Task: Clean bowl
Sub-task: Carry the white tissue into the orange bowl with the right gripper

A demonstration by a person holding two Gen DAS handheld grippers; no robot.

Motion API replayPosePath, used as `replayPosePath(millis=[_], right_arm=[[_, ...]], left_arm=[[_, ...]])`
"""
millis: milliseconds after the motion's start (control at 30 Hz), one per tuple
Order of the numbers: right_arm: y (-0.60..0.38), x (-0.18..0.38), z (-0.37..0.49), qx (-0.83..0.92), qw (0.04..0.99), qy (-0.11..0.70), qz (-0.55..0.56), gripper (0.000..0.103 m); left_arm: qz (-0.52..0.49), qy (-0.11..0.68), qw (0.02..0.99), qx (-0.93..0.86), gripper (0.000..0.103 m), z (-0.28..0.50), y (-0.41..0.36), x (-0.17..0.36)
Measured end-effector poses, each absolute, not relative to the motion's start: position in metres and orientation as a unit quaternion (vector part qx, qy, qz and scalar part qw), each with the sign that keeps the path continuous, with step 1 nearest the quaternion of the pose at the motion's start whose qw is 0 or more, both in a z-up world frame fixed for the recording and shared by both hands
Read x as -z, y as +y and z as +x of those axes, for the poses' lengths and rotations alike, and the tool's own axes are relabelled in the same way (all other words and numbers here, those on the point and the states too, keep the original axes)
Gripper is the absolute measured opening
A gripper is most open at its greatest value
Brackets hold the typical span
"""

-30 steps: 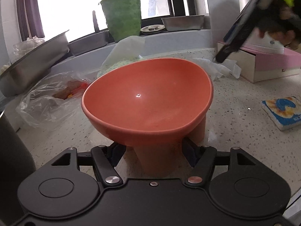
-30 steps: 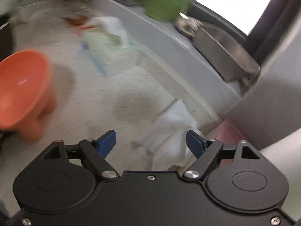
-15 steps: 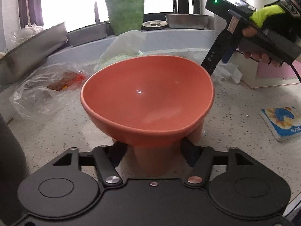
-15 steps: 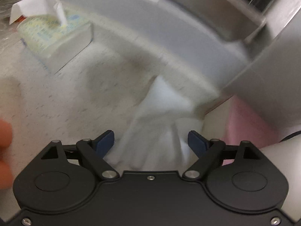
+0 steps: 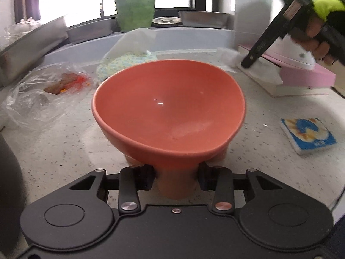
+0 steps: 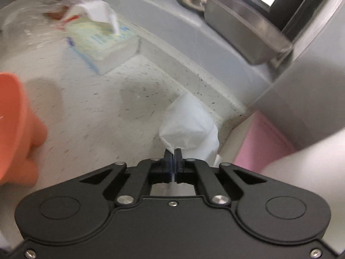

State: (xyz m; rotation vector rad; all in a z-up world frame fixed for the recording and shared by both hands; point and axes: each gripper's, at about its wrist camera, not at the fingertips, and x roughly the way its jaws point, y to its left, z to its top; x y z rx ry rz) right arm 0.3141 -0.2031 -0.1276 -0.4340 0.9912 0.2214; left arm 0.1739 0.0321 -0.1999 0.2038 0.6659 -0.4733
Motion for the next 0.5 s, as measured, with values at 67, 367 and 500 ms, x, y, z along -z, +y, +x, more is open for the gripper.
replayPosePath(millis=[67, 367, 500], right_arm=[[-0.195, 0.107, 0.297, -0.124, 0.853, 0.456, -0.22, 0.001], [-0.114, 0.064, 0.211, -0.316, 0.775, 0.407, -0.367, 0.001], [-0.079, 0.076, 0.203, -0.371, 0.707, 0.33, -0.503, 0.001]], left_arm=[[0.1, 0.322, 0.911, 0.238, 0.038, 0.172, 0.033, 0.201], [0.127, 0.312, 0.898, 0.283, 0.038, 0.168, 0.035, 0.202], [0.129, 0.314, 0.894, 0.293, 0.038, 0.168, 0.037, 0.202]])
